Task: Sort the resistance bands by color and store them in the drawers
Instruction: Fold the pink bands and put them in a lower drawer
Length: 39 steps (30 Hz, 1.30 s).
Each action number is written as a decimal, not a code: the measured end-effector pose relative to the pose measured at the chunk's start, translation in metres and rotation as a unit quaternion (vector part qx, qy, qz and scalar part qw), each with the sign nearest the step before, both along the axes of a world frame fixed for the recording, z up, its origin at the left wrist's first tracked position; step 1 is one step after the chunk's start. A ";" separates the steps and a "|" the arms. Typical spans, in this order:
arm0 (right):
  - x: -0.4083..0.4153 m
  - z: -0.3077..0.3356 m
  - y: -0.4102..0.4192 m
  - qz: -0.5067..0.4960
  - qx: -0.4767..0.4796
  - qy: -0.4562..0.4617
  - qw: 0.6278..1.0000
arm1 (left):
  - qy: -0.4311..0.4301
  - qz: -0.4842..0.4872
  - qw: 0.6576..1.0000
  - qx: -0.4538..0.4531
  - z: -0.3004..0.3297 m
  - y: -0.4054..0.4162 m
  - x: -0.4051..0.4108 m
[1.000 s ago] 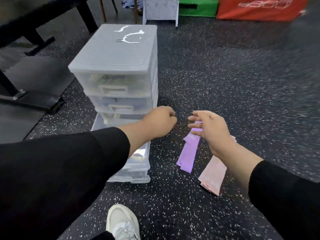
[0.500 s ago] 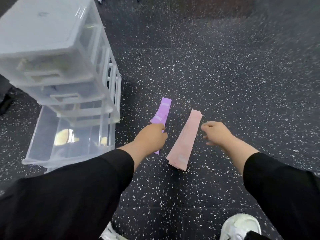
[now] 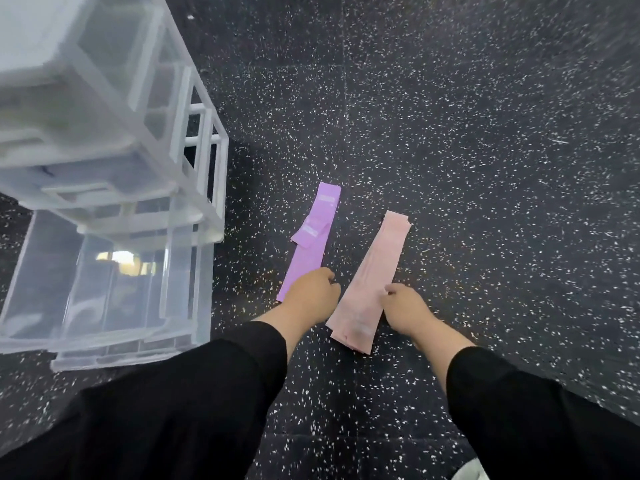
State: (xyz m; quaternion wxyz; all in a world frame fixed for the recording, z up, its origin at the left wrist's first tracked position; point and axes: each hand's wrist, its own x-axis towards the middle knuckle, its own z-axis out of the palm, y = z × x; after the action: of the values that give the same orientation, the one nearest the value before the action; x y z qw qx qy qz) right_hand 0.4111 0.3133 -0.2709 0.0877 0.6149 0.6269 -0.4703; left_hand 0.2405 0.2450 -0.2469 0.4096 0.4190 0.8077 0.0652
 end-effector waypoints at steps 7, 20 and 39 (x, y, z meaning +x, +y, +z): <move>0.001 -0.016 0.001 -0.024 0.048 0.019 0.998 | -0.034 0.007 0.999 -0.005 -0.033 0.022 0.017; 0.005 -0.035 -0.006 -0.133 0.015 0.087 0.987 | -0.015 0.059 0.998 -0.034 -0.056 0.033 0.040; 0.010 -0.028 -0.001 -0.269 -0.062 0.189 0.942 | -0.129 0.108 0.982 0.084 -0.034 0.044 0.056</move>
State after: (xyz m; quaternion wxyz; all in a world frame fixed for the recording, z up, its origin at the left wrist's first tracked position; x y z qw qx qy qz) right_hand 0.4210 0.3119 -0.2991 -0.1243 0.6537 0.4127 -0.6220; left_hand 0.2960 0.2893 -0.2812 0.4647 0.3497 0.7802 0.2301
